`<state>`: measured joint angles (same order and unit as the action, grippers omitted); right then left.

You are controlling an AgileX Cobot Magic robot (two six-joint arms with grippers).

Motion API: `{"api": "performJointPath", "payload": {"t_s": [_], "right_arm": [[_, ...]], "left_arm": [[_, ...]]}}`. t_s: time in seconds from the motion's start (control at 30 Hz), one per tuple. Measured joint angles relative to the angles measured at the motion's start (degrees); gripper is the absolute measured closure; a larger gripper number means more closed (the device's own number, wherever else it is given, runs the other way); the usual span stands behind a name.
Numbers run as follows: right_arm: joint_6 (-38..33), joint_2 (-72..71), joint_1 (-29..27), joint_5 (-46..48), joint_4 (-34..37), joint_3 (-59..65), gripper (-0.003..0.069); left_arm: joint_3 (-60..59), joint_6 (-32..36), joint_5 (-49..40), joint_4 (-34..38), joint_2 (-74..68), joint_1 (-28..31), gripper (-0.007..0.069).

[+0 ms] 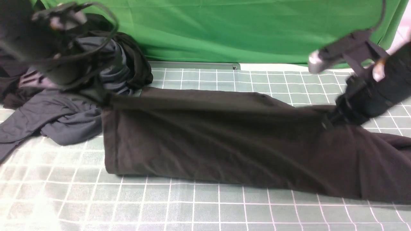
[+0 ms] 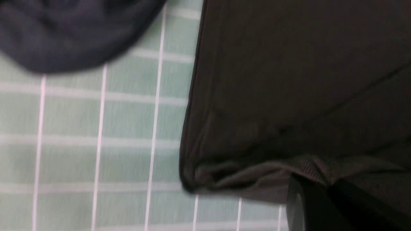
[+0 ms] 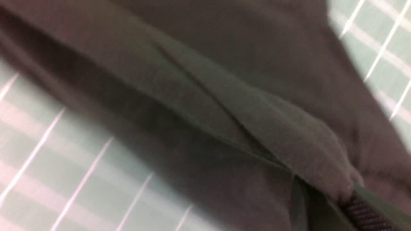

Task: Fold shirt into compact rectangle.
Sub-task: 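Fold the black garment in half by bringing its near edge over to the far edge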

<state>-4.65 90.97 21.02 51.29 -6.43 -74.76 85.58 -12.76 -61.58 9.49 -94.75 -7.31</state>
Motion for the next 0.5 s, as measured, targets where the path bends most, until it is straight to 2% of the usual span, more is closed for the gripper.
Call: {"api": "performJointPath", "payload": {"t_s": [0.2,0.5], "right_arm": [[-1.3,14.9,-3.8,-2.5,0.1,-12.0,0.0633],[-1.1,27.9,-4.6,-10.7,-0.1,-19.9,0.0633]], "left_arm": [[17.3,0.1,-2.0,-0.6,-16.9,1.2,0.0613],[38.7,0.2,-3.1,-4.0,-35.8,1.5,0.0613]]}}
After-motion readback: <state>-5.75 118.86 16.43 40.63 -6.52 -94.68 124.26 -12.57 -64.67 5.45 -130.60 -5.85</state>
